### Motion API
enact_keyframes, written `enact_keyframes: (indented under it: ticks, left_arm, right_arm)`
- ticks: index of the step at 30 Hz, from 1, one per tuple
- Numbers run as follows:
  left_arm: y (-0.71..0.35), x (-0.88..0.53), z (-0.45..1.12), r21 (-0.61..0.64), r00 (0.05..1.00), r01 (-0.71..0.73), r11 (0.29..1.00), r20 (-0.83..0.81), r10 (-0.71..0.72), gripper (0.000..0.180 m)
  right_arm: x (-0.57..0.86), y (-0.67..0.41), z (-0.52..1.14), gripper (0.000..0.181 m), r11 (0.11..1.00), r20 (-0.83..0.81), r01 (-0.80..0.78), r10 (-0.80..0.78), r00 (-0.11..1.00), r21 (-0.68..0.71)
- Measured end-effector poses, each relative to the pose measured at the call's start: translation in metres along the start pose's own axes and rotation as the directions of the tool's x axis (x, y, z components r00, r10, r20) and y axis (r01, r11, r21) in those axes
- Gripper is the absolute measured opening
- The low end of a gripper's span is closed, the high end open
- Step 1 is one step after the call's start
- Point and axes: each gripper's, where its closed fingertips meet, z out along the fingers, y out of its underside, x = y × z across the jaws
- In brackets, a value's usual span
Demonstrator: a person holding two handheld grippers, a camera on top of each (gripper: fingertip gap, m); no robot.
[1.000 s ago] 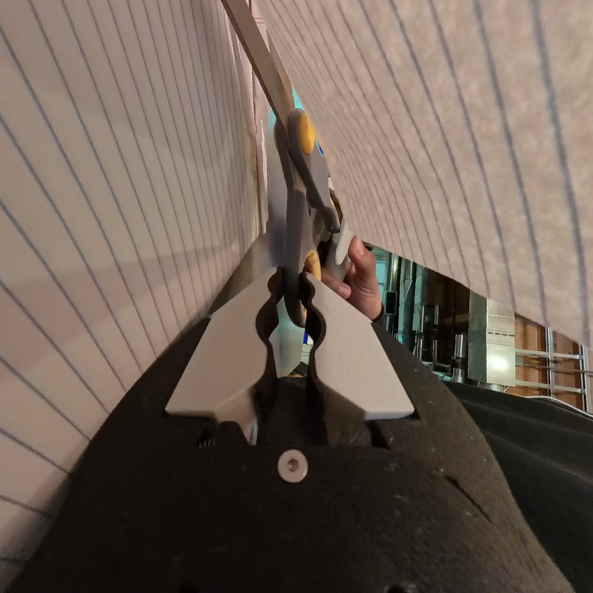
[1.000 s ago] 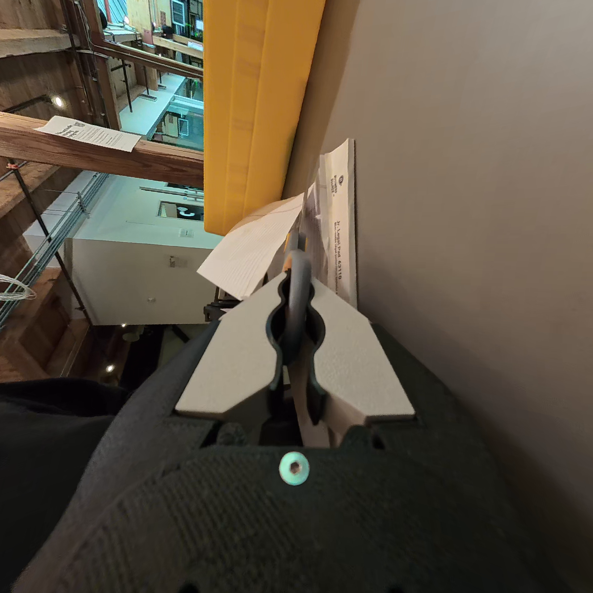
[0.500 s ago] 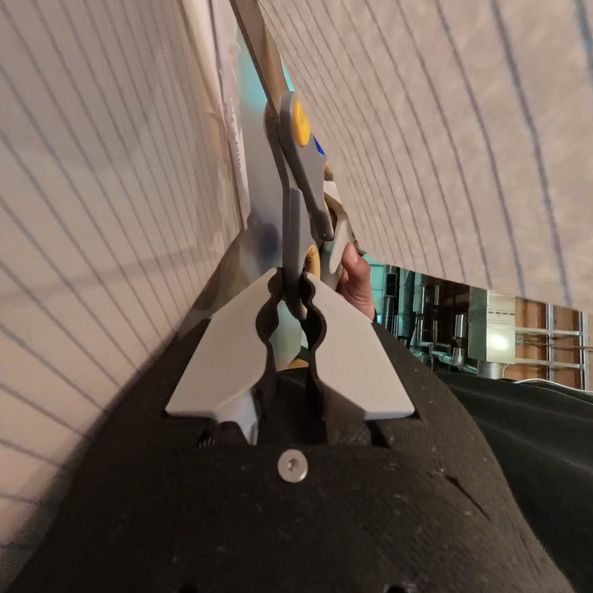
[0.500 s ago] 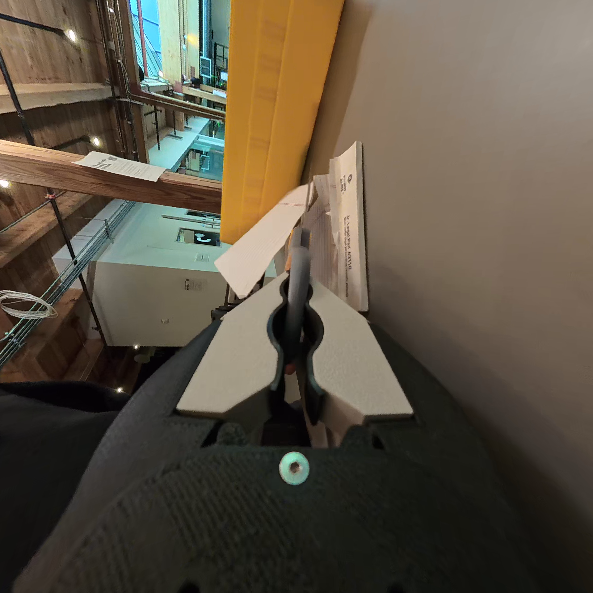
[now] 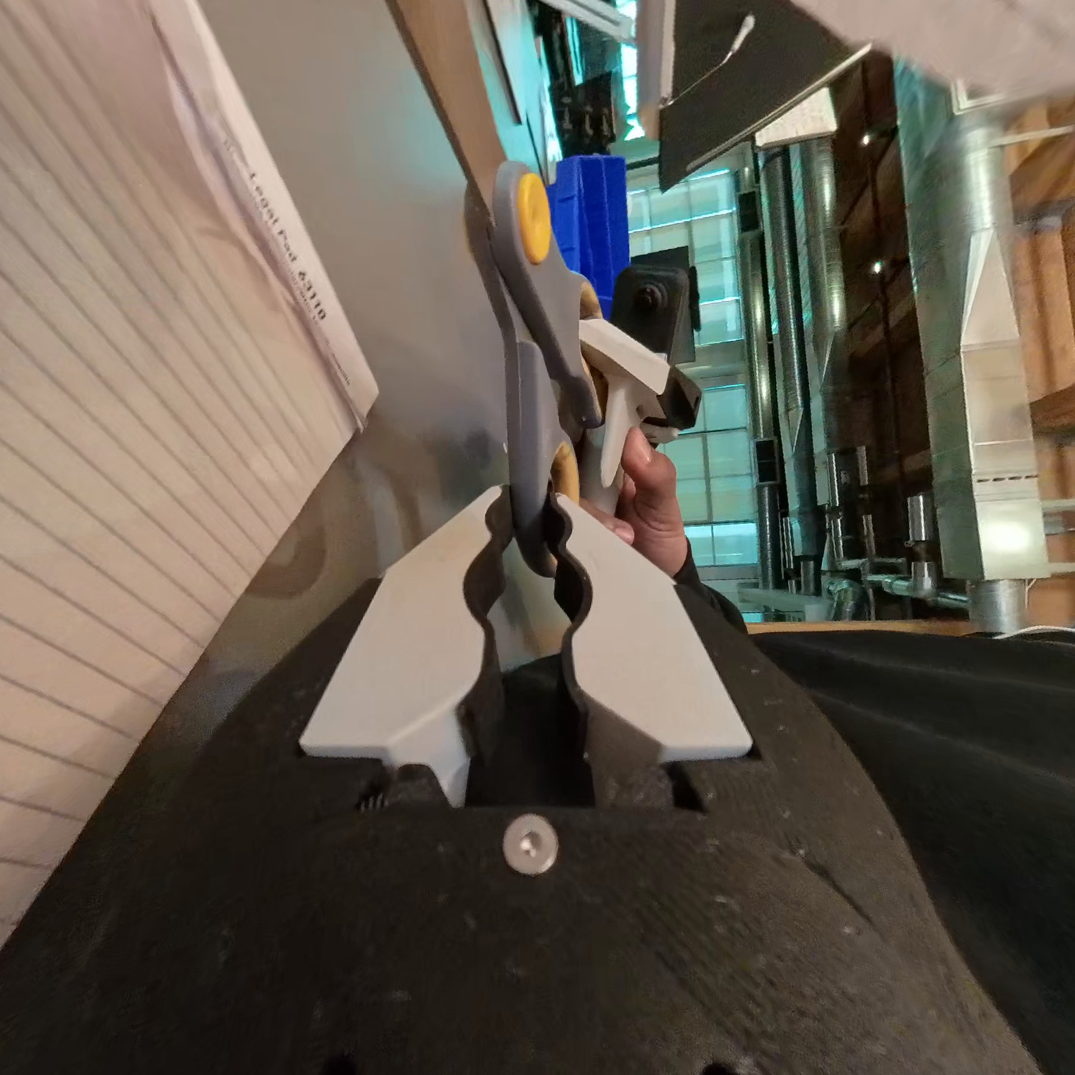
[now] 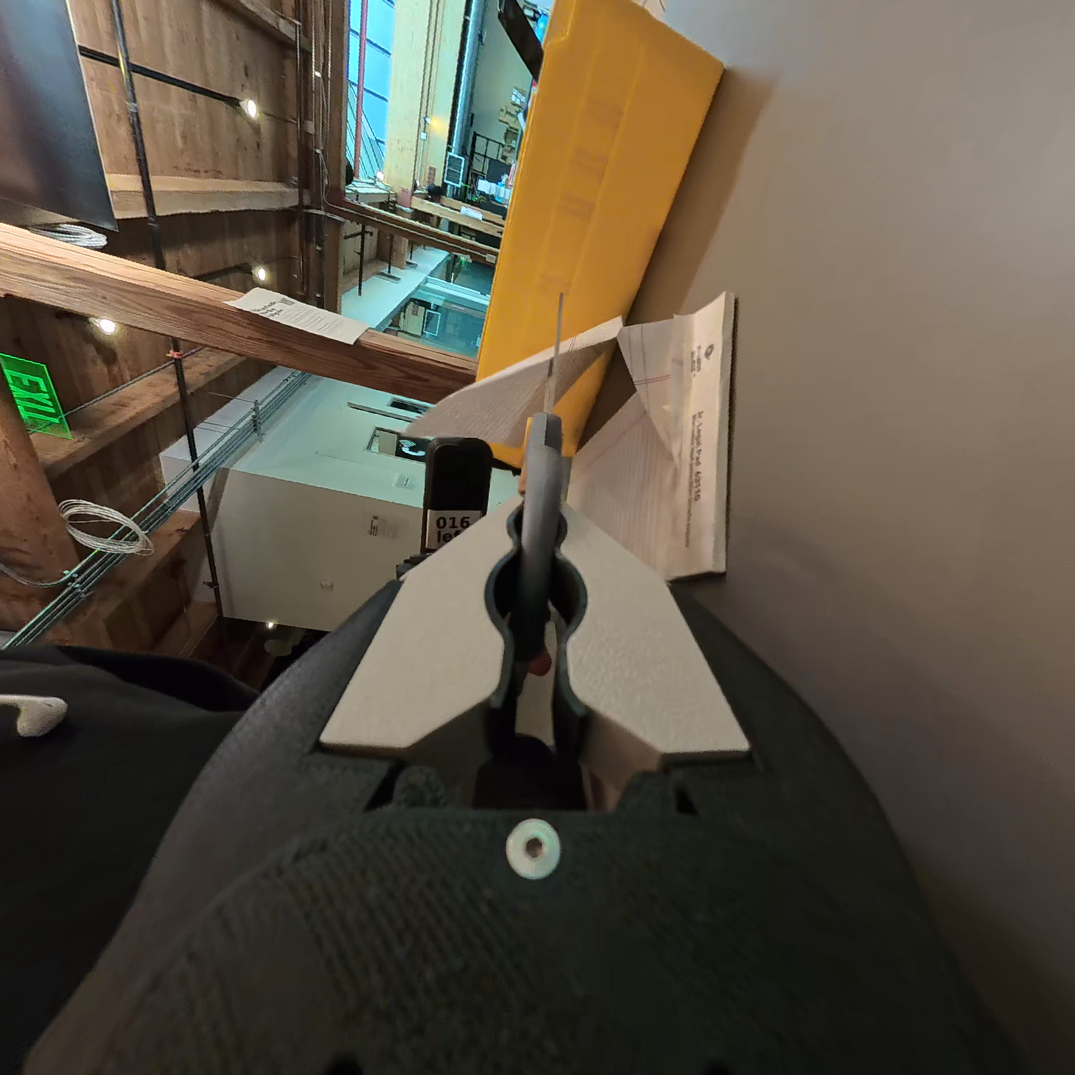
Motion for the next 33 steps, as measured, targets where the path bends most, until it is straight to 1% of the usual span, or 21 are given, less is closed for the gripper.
enact_keyframes:
  ticks: [7, 13, 16, 20, 28, 33]
  left_arm:
    - [-0.002, 0.005, -0.003, 0.019, 1.000, -0.005, 1.000, -0.007, 0.005, 0.008]
    - [-0.011, 0.021, -0.003, 0.030, 0.995, -0.104, 0.994, 0.006, 0.104, 0.007]
    - [-0.016, 0.029, -0.003, 0.027, 0.988, -0.152, 0.988, 0.009, 0.152, 0.007]
    - [-0.016, 0.037, 0.002, 0.014, 0.987, -0.161, 0.987, -0.009, 0.161, 0.008]
    - [-0.011, 0.049, 0.028, -0.065, 0.980, -0.198, 0.978, -0.042, 0.196, 0.008]
    - [-0.005, 0.056, 0.057, -0.153, 0.972, -0.236, 0.960, -0.051, 0.231, 0.008]
  right_arm:
    - [-0.007, -0.001, 0.001, 0.002, 0.999, -0.003, 0.036, -0.036, 0.999, 0.008]
    - [-0.027, -0.012, -0.002, 0.001, 0.996, 0.066, 0.064, -0.068, 0.995, 0.063]
    - [-0.035, -0.017, -0.004, 0.001, 0.993, 0.070, 0.086, -0.092, 0.993, 0.086]
    - [-0.039, -0.021, -0.012, 0.001, 0.988, 0.060, 0.103, -0.110, 0.992, 0.111]
    - [-0.042, -0.031, -0.047, 0.001, 0.964, 0.005, 0.133, -0.138, 0.990, 0.230]
    - [-0.039, -0.039, -0.081, 0.001, 0.936, -0.060, 0.148, -0.136, 0.989, 0.320]
